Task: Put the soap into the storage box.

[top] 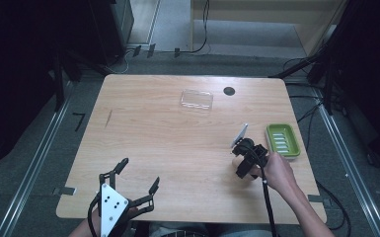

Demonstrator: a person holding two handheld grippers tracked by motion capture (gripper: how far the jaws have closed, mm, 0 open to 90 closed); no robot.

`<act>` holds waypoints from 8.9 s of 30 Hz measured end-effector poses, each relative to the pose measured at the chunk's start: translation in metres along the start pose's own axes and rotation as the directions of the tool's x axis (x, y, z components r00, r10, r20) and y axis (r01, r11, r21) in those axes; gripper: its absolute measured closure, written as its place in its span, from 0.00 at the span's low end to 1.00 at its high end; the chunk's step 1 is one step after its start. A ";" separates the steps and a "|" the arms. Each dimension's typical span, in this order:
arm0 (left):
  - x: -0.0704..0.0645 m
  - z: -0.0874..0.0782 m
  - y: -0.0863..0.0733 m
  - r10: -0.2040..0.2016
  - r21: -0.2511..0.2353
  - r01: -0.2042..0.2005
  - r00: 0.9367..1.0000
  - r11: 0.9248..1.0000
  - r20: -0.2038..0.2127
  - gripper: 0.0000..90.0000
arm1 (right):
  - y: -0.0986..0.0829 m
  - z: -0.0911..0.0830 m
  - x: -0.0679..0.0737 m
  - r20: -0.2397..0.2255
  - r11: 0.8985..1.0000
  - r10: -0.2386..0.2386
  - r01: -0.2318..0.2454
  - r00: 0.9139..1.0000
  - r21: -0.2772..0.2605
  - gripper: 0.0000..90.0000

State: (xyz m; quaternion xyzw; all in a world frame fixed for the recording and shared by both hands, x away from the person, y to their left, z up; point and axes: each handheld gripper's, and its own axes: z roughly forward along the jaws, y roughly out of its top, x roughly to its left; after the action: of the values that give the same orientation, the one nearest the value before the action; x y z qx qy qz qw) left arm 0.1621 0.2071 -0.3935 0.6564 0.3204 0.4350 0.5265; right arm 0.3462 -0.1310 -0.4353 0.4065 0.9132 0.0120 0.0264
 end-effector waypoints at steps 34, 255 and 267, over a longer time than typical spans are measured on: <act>0.000 0.001 0.000 0.001 -0.002 -0.001 1.000 1.000 0.002 0.11 | -0.033 -0.013 -0.032 0.016 0.994 0.109 -0.109 0.994 -0.019 0.38; -0.001 0.000 0.000 0.015 0.005 -0.015 1.000 1.000 0.005 0.11 | -0.044 -0.021 -0.127 -0.019 0.900 0.427 -0.427 0.904 -0.091 0.16; -0.002 0.002 0.000 0.015 0.005 -0.015 1.000 1.000 0.011 0.11 | -0.063 -0.026 -0.096 -0.021 0.930 0.357 -0.358 0.934 -0.090 0.14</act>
State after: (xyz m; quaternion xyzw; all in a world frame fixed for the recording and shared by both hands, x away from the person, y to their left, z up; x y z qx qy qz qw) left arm 0.1631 0.2045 -0.3938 0.6627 0.3137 0.4344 0.5232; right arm 0.3620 -0.2444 -0.4086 0.5642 0.8225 0.0597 0.0405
